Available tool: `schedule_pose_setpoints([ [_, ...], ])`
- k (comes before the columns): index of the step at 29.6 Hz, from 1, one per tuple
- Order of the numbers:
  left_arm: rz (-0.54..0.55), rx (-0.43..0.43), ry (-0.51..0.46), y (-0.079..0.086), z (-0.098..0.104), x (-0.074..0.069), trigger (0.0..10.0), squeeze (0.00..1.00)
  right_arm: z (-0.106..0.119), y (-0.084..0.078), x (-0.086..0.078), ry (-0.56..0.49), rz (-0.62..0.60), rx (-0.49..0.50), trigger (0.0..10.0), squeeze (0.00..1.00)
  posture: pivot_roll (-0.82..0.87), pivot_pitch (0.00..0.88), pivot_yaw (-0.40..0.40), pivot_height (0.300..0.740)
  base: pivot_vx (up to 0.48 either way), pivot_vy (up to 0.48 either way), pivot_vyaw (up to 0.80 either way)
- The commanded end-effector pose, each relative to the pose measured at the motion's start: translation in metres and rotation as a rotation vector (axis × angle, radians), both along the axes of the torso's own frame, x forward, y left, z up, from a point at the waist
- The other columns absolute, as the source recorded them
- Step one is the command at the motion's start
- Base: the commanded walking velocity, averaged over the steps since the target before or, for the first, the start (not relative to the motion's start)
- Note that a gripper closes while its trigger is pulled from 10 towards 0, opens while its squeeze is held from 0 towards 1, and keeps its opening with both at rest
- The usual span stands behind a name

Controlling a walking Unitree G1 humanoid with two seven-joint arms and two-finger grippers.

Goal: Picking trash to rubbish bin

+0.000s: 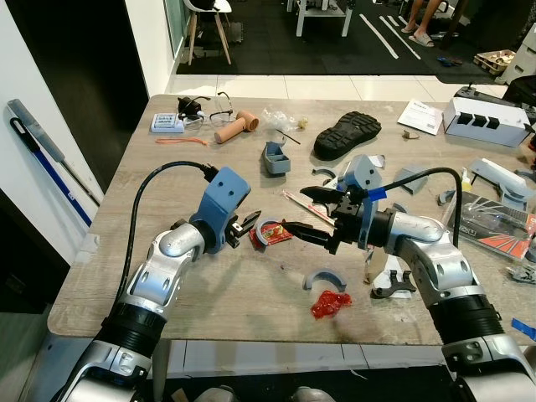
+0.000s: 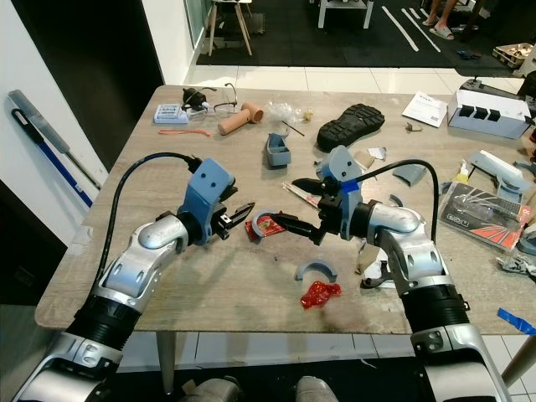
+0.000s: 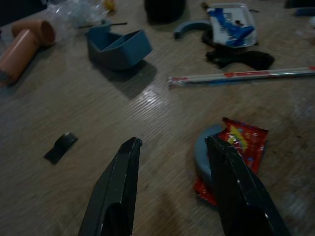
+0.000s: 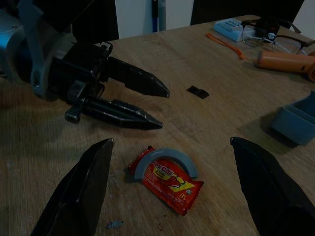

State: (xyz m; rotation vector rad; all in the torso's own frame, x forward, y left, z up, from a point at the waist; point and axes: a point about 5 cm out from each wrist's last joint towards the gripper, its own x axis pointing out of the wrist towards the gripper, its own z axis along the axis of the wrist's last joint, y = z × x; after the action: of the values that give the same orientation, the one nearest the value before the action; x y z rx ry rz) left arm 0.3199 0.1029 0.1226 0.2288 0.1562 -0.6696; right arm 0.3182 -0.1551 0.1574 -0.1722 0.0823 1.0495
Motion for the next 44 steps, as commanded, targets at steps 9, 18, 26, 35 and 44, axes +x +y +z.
schedule_pose_setpoints([
  [9, 0.022, -0.02, 0.032, 0.001, 0.002, 0.001, 10.0, 0.0, 0.003, 0.0, 0.0, -0.006, -0.003, -0.007, 10.0, 0.0, -0.05, 0.0, -0.023, 0.74, 0.0, -0.451, 0.0],
  [18, 0.073, -0.042, 0.04, 0.008, 0.006, 0.005, 10.0, 0.0, 0.002, 0.003, -0.001, -0.002, 0.003, -0.011, 10.0, 0.0, -0.05, 0.0, -0.022, 0.74, 0.0, 0.0, 0.0],
  [26, 0.094, -0.051, 0.043, 0.011, 0.007, 0.007, 10.0, 0.0, 0.002, 0.004, -0.001, 0.0, 0.002, -0.01, 10.0, 0.0, -0.05, 0.0, -0.024, 0.74, 0.0, 0.0, 0.0],
  [35, 0.089, -0.031, 0.056, 0.013, 0.005, 0.006, 10.0, 0.0, 0.002, 0.004, -0.001, 0.0, 0.003, -0.01, 10.0, 0.0, -0.05, 0.0, -0.024, 0.74, 0.0, -0.105, 0.0],
  [44, 0.184, 0.096, 0.102, 0.039, 0.005, 0.01, 10.0, 0.0, 0.001, -0.002, -0.007, 0.014, 0.038, -0.052, 10.0, 0.0, -0.05, 0.0, -0.022, 0.74, 0.0, -0.21, 0.0],
])
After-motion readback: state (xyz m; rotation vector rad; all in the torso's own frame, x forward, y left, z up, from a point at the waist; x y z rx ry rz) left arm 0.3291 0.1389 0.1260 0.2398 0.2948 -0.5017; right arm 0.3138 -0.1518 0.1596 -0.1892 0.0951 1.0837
